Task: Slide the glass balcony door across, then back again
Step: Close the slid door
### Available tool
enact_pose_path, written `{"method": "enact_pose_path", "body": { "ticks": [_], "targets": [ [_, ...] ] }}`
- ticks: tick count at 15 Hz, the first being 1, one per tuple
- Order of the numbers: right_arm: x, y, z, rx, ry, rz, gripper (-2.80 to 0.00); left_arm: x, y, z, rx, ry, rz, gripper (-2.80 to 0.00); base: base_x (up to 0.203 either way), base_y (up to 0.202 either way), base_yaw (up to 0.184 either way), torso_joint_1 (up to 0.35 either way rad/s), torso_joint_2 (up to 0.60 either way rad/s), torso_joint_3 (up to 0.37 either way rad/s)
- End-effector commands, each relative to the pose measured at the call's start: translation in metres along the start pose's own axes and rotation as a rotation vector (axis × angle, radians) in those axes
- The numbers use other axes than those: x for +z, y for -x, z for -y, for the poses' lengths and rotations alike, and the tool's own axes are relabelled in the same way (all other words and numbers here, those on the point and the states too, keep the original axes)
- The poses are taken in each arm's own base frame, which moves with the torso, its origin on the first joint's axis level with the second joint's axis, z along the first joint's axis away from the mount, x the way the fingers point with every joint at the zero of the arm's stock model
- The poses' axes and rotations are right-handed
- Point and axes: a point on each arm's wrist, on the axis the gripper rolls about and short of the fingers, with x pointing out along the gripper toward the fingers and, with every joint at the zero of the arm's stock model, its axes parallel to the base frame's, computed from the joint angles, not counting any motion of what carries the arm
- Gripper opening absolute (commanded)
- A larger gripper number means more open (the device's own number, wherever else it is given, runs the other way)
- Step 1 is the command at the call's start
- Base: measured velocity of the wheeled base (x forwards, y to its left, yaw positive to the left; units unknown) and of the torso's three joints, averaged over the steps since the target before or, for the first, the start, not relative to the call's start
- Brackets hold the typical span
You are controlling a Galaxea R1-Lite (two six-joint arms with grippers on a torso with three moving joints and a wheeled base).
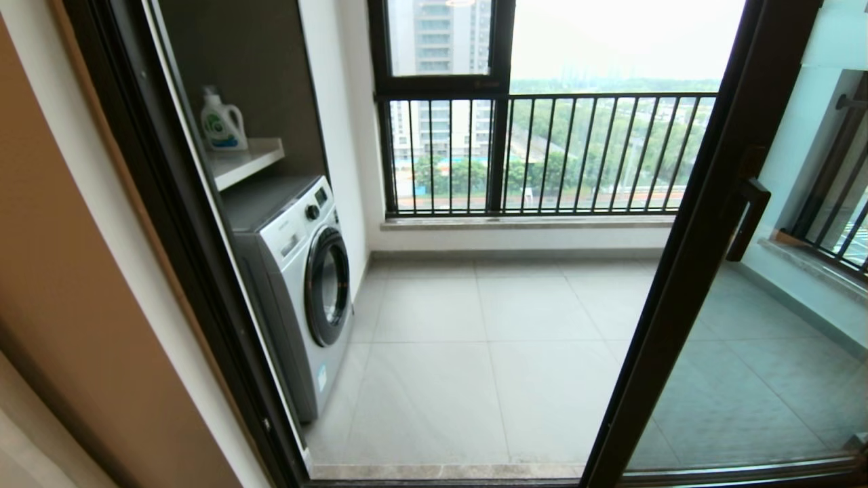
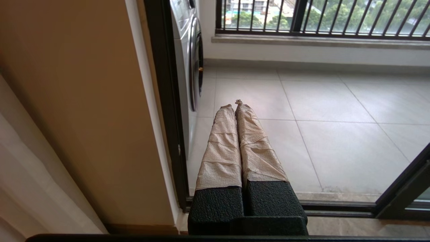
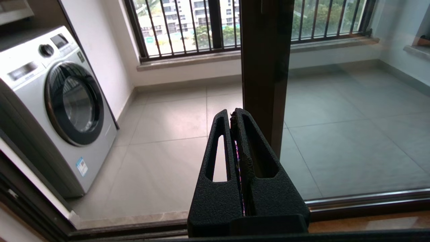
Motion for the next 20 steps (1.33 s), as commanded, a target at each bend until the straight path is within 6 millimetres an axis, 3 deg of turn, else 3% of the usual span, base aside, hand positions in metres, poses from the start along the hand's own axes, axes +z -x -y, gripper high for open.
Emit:
{"method": "enact_pose_path", "body": {
  "ticks": [1, 4, 10, 13, 16, 20],
  "targets": [
    [0.02, -0.007, -0.001, -0.007, 0.022, -0.026, -2.8, 0.0, 0.0, 0.0, 0.0, 0.0, 0.001, -2.8, 0.0, 0.0, 0.0, 0.0, 0.0, 0.0],
    [0.032, -0.02, -0.002, -0.084, 0.078, -0.081, -2.8, 0.0, 0.0, 0.0, 0.0, 0.0, 0.001, -2.8, 0.0, 0.0, 0.0, 0.0, 0.0, 0.0],
    [0.12, -0.091, -0.003, -0.301, 0.049, -0.145, -2.8, 0.0, 0.0, 0.0, 0.0, 0.0, 0.001, -2.8, 0.0, 0.0, 0.0, 0.0, 0.0, 0.0],
    [0.137, -0.106, 0.002, -0.401, 0.055, -0.206, -2.8, 0.0, 0.0, 0.0, 0.0, 0.0, 0.001, -2.8, 0.0, 0.0, 0.0, 0.0, 0.0, 0.0],
    [0.162, -0.138, 0.014, -0.501, 0.041, -0.235, -2.8, 0.0, 0.0, 0.0, 0.0, 0.0, 0.001, -2.8, 0.0, 0.0, 0.0, 0.0, 0.0, 0.0],
    [0.178, -0.182, 0.028, -0.559, -0.011, -0.302, -2.8, 0.0, 0.0, 0.0, 0.0, 0.0, 0.001, -2.8, 0.0, 0.0, 0.0, 0.0, 0.0, 0.0]
  ]
}}
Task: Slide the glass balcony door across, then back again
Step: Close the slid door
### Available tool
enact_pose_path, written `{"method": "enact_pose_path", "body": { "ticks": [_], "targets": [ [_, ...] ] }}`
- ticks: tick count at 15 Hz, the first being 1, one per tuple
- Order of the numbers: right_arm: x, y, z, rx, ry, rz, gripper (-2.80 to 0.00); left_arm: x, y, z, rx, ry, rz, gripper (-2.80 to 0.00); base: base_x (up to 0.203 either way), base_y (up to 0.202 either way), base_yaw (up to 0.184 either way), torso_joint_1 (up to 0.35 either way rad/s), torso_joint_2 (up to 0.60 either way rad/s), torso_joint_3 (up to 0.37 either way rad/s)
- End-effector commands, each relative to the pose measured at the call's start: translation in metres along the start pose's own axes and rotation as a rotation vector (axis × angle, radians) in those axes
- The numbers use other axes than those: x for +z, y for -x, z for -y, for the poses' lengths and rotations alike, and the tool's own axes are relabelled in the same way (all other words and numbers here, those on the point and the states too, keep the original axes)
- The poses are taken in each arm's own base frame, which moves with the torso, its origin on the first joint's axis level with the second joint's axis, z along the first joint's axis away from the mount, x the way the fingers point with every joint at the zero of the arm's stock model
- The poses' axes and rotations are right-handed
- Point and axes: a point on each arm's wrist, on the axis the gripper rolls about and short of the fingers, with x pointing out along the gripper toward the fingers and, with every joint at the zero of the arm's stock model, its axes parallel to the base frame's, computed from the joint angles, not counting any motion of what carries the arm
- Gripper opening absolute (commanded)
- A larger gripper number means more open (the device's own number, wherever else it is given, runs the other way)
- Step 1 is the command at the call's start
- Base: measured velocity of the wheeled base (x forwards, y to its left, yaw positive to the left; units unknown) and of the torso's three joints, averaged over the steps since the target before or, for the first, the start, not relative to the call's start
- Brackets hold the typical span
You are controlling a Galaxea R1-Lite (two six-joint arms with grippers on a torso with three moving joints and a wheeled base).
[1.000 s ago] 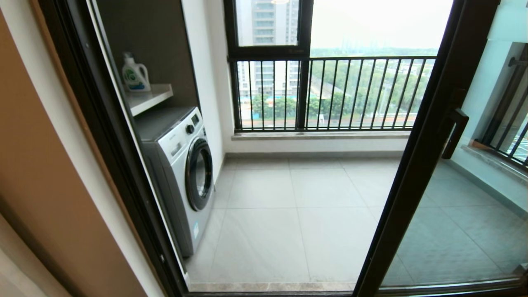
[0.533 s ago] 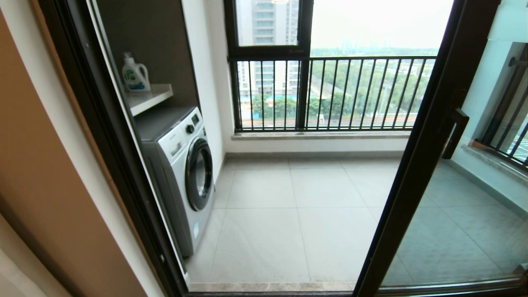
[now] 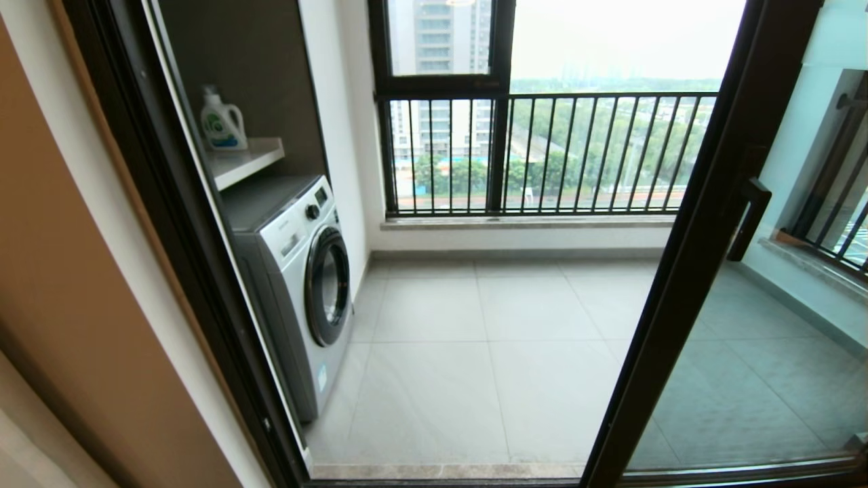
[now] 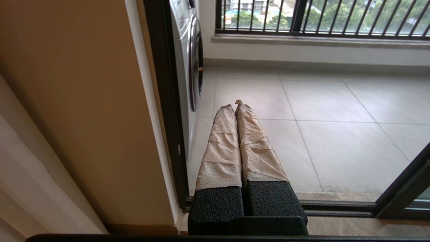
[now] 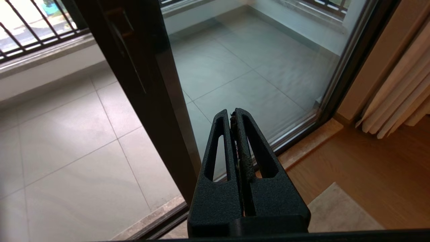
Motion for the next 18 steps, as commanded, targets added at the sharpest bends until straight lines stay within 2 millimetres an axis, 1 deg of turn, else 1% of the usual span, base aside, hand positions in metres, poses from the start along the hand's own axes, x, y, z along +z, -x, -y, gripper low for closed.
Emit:
{"method": "enact_pose_path", "body": {
  "ticks": [1, 2, 4, 6, 7, 8, 10, 13, 15, 16, 17, 18],
  "targets": [
    [0.008, -0.028, -0.006, -0.024, 0.005, -0.047, -2.8, 0.0, 0.0, 0.0, 0.0, 0.001, 0.0, -2.8, 0.0, 0.0, 0.0, 0.0, 0.0, 0.0],
    [0.009, -0.031, -0.007, -0.018, 0.009, -0.048, -2.8, 0.0, 0.0, 0.0, 0.0, 0.001, 0.0, -2.8, 0.0, 0.0, 0.0, 0.0, 0.0, 0.0],
    [0.011, -0.033, -0.011, 0.052, 0.007, -0.049, -2.8, 0.0, 0.0, 0.0, 0.0, 0.001, 0.0, -2.8, 0.0, 0.0, 0.0, 0.0, 0.0, 0.0],
    [0.025, -0.038, -0.014, 0.081, -0.008, -0.01, -2.8, 0.0, 0.0, 0.0, 0.0, 0.001, 0.0, -2.8, 0.0, 0.0, 0.0, 0.0, 0.0, 0.0],
    [0.03, -0.042, -0.015, 0.083, -0.008, -0.004, -2.8, 0.0, 0.0, 0.0, 0.0, 0.001, 0.0, -2.8, 0.0, 0.0, 0.0, 0.0, 0.0, 0.0],
    [0.031, -0.05, -0.018, 0.081, -0.002, -0.016, -2.8, 0.0, 0.0, 0.0, 0.0, 0.001, 0.001, -2.8, 0.0, 0.0, 0.0, 0.0, 0.0, 0.0],
    [0.037, -0.073, -0.021, 0.061, 0.027, -0.035, -2.8, 0.0, 0.0, 0.0, 0.0, 0.001, 0.0, -2.8, 0.0, 0.0, 0.0, 0.0, 0.0, 0.0],
    [0.042, -0.12, -0.026, 0.034, 0.07, -0.075, -2.8, 0.0, 0.0, 0.0, 0.0, 0.001, 0.001, -2.8, 0.0, 0.0, 0.0, 0.0, 0.0, 0.0],
    [0.042, -0.153, -0.036, 0.041, 0.103, -0.103, -2.8, 0.0, 0.0, 0.0, 0.0, 0.001, 0.001, -2.8, 0.0, 0.0, 0.0, 0.0, 0.0, 0.0],
    [0.044, -0.163, -0.041, 0.055, 0.134, -0.1, -2.8, 0.0, 0.0, 0.0, 0.0, 0.001, 0.001, -2.8, 0.0, 0.0, 0.0, 0.0, 0.0, 0.0],
    [0.044, -0.166, -0.044, 0.071, 0.163, -0.102, -2.8, 0.0, 0.0, 0.0, 0.0, 0.001, 0.001, -2.8, 0.0, 0.0, 0.0, 0.0, 0.0, 0.0],
    [0.038, -0.166, -0.044, 0.081, 0.175, -0.124, -2.8, 0.0, 0.0, 0.0, 0.0, 0.001, 0.0, -2.8, 0.0, 0.0, 0.0, 0.0, 0.0, 0.0]
  ]
}}
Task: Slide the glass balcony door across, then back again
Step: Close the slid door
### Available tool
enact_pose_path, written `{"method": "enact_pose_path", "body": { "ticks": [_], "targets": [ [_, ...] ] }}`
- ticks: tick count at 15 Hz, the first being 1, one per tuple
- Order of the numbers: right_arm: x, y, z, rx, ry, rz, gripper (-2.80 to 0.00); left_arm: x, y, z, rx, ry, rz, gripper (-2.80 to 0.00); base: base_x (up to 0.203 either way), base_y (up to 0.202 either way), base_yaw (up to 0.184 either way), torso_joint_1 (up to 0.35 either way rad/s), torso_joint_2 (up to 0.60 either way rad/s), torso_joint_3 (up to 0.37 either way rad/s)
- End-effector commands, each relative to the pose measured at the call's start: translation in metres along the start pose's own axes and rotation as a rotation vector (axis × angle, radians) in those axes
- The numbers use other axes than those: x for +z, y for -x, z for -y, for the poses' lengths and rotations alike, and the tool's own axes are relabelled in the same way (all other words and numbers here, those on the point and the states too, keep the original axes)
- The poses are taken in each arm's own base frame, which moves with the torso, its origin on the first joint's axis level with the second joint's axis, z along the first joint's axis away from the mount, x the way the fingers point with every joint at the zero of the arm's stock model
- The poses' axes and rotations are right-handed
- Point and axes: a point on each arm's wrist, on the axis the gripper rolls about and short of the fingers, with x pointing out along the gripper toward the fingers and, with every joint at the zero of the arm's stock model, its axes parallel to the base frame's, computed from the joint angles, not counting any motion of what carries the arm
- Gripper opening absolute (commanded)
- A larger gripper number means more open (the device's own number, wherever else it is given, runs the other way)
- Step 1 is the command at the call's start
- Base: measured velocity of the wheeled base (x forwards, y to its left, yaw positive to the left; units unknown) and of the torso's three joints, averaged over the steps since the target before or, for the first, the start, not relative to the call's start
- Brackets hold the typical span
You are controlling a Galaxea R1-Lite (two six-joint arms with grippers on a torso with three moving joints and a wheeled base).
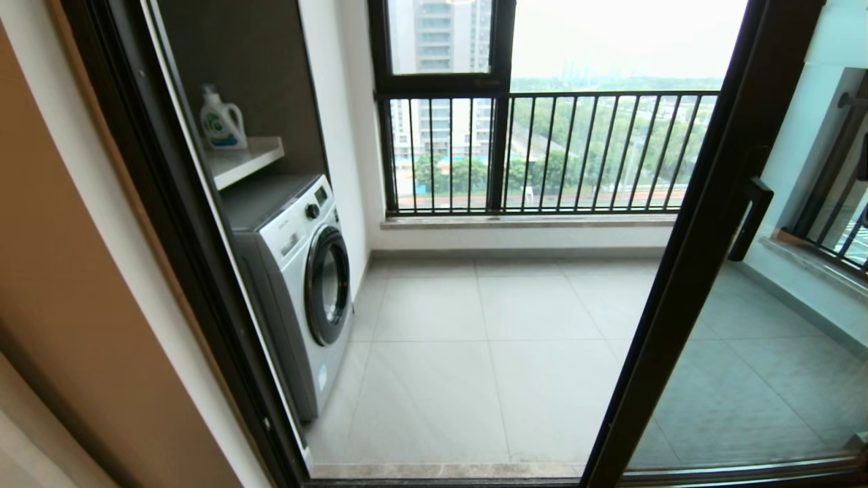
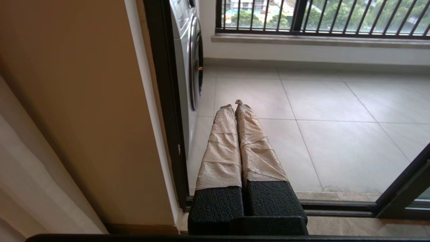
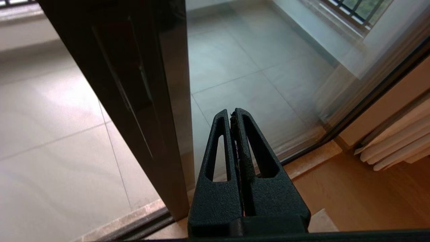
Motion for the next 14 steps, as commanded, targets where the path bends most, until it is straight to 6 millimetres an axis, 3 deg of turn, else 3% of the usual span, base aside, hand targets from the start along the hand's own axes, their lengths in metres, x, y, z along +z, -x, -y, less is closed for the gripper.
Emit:
{"method": "enact_pose_path", "body": {
  "ticks": [1, 3, 7, 14],
  "targets": [
    [-0.022, -0.018, -0.006, 0.017, 0.019, -0.094, -2.8, 0.0, 0.0, 0.0, 0.0, 0.0, 0.001, -2.8, 0.0, 0.0, 0.0, 0.0, 0.0, 0.0],
    [-0.044, -0.023, -0.016, 0.083, -0.058, -0.162, -2.8, 0.0, 0.0, 0.0, 0.0, 0.0, 0.001, -2.8, 0.0, 0.0, 0.0, 0.0, 0.0, 0.0],
    [-0.045, -0.027, -0.014, 0.097, -0.087, -0.134, -2.8, 0.0, 0.0, 0.0, 0.0, 0.0, 0.001, -2.8, 0.0, 0.0, 0.0, 0.0, 0.0, 0.0],
    [-0.058, -0.074, 0.001, 0.049, -0.11, -0.108, -2.8, 0.0, 0.0, 0.0, 0.0, 0.0, 0.001, -2.8, 0.0, 0.0, 0.0, 0.0, 0.0, 0.0]
  ]
}}
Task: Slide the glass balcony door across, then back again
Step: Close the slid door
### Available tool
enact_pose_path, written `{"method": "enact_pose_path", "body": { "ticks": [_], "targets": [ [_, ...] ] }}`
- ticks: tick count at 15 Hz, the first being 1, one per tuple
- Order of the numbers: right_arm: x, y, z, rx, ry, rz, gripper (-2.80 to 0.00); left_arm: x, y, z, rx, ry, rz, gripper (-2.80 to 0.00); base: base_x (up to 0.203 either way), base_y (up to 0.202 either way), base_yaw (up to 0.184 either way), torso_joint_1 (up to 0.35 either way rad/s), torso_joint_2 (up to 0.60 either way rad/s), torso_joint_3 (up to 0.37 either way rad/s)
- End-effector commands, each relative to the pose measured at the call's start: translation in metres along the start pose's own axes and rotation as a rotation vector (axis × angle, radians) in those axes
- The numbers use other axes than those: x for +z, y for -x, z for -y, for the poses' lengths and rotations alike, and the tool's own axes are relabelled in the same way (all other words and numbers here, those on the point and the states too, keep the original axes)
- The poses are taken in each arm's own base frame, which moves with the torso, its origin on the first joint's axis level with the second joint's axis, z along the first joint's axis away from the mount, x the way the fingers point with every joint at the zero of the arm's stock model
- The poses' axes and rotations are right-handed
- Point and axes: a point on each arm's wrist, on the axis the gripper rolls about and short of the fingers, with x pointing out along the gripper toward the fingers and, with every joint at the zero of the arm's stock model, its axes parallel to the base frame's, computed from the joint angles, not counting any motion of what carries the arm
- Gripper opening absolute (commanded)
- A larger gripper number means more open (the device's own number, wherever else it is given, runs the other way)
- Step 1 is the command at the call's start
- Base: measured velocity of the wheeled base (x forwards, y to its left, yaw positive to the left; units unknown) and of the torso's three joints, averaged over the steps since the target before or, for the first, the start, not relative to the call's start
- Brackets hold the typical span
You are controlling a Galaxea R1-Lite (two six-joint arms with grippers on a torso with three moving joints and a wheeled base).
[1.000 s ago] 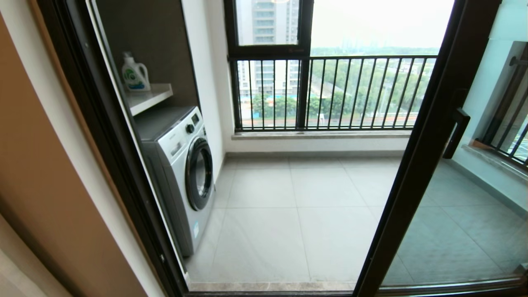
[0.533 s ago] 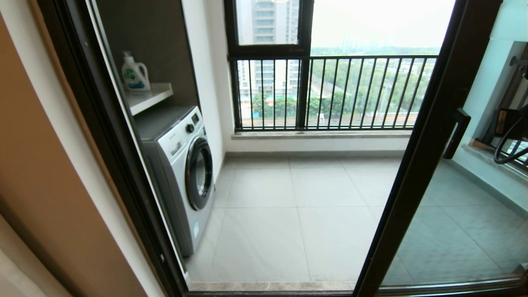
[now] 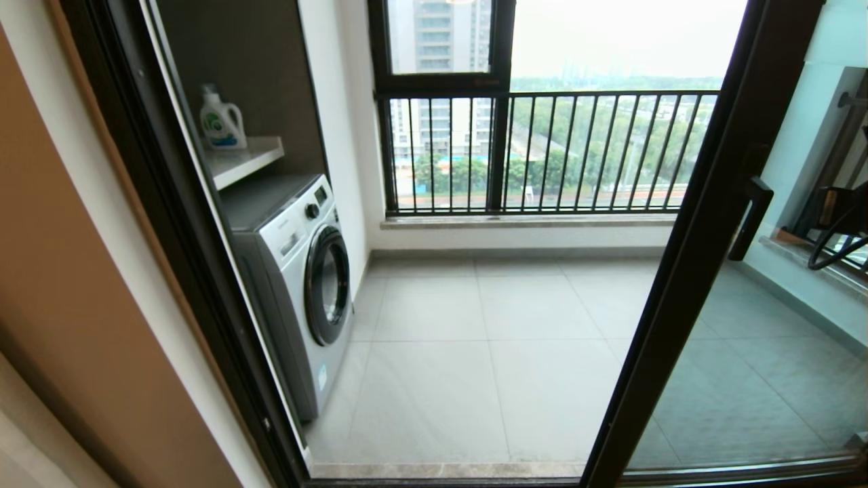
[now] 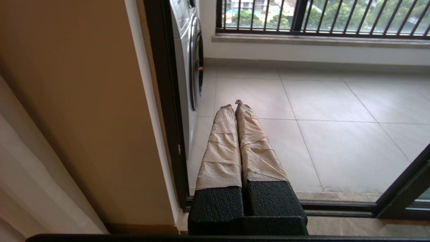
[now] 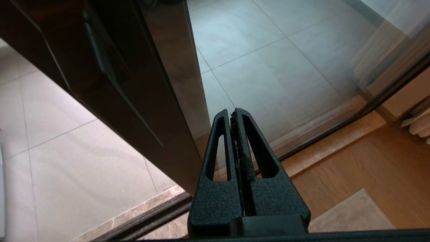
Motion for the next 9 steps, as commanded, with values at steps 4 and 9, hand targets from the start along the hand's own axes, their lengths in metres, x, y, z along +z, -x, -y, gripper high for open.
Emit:
{"method": "enact_pose_path", "body": {
  "ticks": [4, 9],
  "targets": [
    [-0.006, -0.029, -0.003, 0.109, 0.018, 0.031, -2.8, 0.0, 0.0, 0.0, 0.0, 0.001, 0.001, -2.8, 0.0, 0.0, 0.0, 0.0, 0.0, 0.0],
    [-0.006, -0.028, -0.009, 0.235, 0.022, 0.031, -2.8, 0.0, 0.0, 0.0, 0.0, 0.001, 0.001, -2.8, 0.0, 0.0, 0.0, 0.0, 0.0, 0.0]
  ]
}}
